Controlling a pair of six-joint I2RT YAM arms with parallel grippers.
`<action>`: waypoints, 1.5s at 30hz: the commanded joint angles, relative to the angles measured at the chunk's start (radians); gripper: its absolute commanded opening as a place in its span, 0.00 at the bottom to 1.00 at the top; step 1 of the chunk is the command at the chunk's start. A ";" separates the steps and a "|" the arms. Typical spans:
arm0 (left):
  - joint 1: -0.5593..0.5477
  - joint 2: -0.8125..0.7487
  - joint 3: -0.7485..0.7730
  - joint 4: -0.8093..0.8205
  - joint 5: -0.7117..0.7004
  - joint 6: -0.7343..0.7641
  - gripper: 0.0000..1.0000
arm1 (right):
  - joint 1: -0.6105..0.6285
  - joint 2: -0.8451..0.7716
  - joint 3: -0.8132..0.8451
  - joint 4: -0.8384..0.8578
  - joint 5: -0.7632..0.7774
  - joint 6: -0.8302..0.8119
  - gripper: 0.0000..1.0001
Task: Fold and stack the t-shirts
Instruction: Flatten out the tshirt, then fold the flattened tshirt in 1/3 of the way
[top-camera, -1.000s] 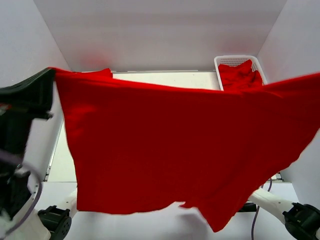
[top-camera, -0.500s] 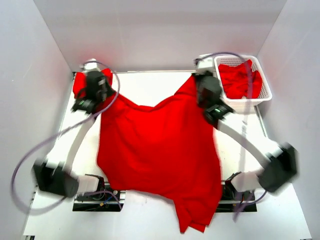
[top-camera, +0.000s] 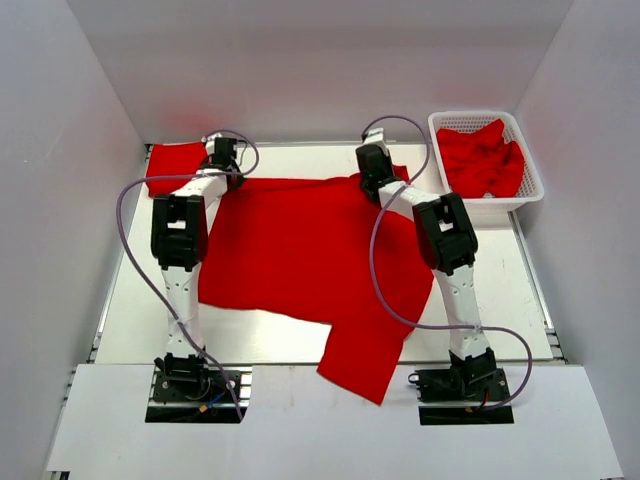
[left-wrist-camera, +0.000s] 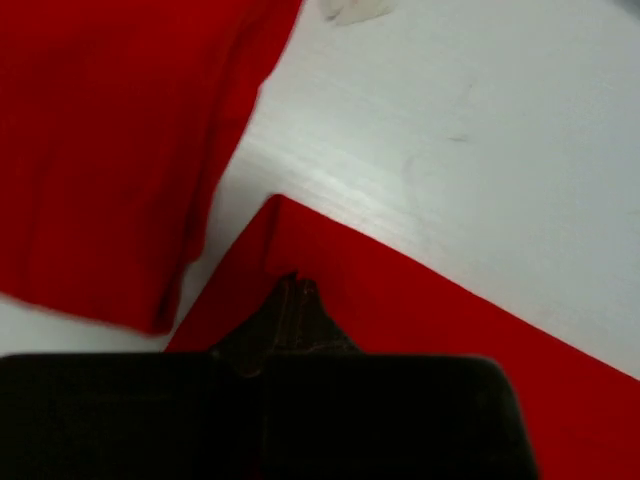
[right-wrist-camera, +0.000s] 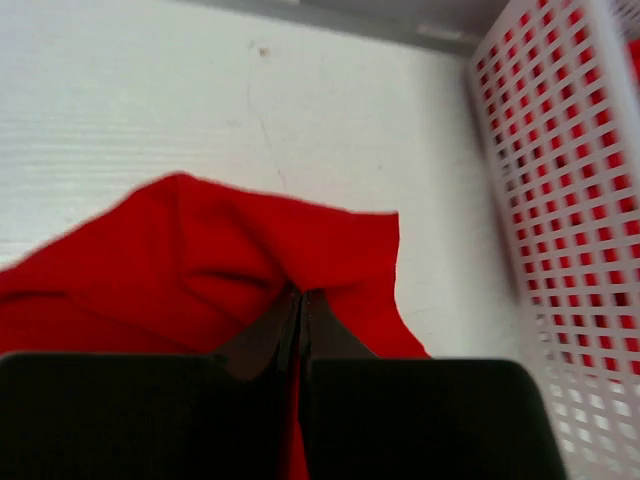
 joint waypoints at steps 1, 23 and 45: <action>0.024 0.008 0.099 0.071 0.153 0.013 0.00 | -0.048 -0.057 0.064 -0.015 -0.115 0.134 0.00; 0.113 -0.121 0.053 0.053 0.215 0.096 0.00 | -0.121 -0.624 -0.480 -0.189 -0.444 0.391 0.00; 0.153 -0.247 -0.117 0.000 0.244 0.115 0.00 | -0.114 -0.962 -0.712 -0.535 -0.723 0.624 0.00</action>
